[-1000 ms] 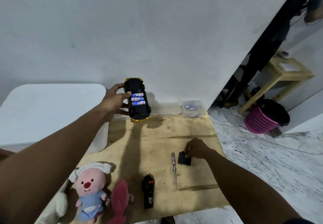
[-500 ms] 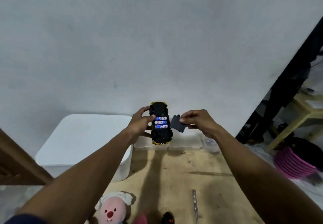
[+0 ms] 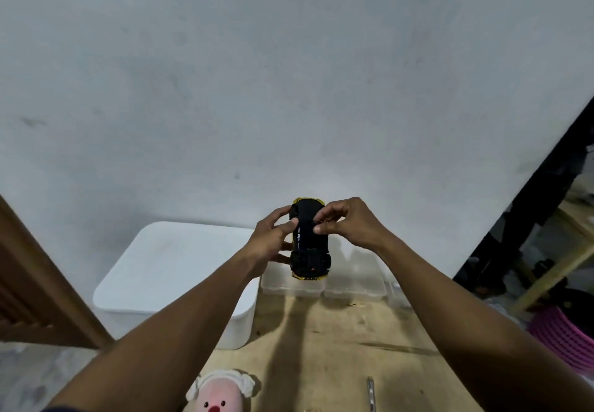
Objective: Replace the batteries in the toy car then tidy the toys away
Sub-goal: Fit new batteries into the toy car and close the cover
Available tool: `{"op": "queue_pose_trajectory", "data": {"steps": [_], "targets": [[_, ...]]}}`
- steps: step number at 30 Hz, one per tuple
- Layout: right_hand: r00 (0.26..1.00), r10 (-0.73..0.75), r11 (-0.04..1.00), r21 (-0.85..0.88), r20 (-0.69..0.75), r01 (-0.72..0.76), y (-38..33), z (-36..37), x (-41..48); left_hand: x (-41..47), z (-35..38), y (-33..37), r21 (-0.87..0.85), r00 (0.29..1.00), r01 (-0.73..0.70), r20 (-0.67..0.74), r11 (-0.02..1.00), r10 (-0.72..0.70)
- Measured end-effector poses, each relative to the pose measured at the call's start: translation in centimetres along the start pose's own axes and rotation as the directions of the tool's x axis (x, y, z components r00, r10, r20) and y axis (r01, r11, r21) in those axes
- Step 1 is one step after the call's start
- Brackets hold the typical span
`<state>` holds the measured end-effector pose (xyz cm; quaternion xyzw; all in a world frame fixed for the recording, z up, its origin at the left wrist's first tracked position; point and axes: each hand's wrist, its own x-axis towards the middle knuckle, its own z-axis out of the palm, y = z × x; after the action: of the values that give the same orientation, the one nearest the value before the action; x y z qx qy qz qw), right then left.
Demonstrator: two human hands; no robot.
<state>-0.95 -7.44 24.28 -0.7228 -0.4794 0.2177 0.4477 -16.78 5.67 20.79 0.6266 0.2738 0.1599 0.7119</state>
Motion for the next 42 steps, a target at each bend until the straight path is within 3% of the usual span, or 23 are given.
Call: {"op": "queue_pose_trajectory", "data": {"steps": [13,22,29,34,38,42], "targets": [[0.999,0.029,0.999,0.042,0.042,-0.031,-0.6,0.4,0.4,0.1,-0.5,-0.1,-0.033,1.000,-0.014,-0.003,0.999,0.014],[0.999,-0.031,0.986,-0.166,-0.017,0.028,-0.3,1.5,0.4,0.5,-0.7,-0.4,-0.053,1.000,-0.015,-0.027,0.998,0.014],[0.985,-0.061,0.923,-0.384,-0.161,-0.006,-0.5,3.0,0.3,0.6,-1.2,-0.1,-0.072,0.999,-0.038,-0.028,0.997,0.036],[0.967,-0.071,0.926,-0.377,-0.246,-0.028,-0.6,4.4,-0.2,0.5,-1.5,-0.1,-0.085,0.999,-0.052,-0.021,0.995,0.050],[0.939,-0.045,0.972,-0.232,-0.342,-0.038,-0.6,4.9,-0.2,0.4,-1.7,-0.1,-0.101,0.999,-0.052,-0.019,0.994,0.051],[0.939,0.015,0.994,-0.100,-0.344,-0.053,-0.7,5.0,-0.3,0.4,-1.8,0.2,-0.103,0.999,-0.053,0.004,0.993,0.053]]}}
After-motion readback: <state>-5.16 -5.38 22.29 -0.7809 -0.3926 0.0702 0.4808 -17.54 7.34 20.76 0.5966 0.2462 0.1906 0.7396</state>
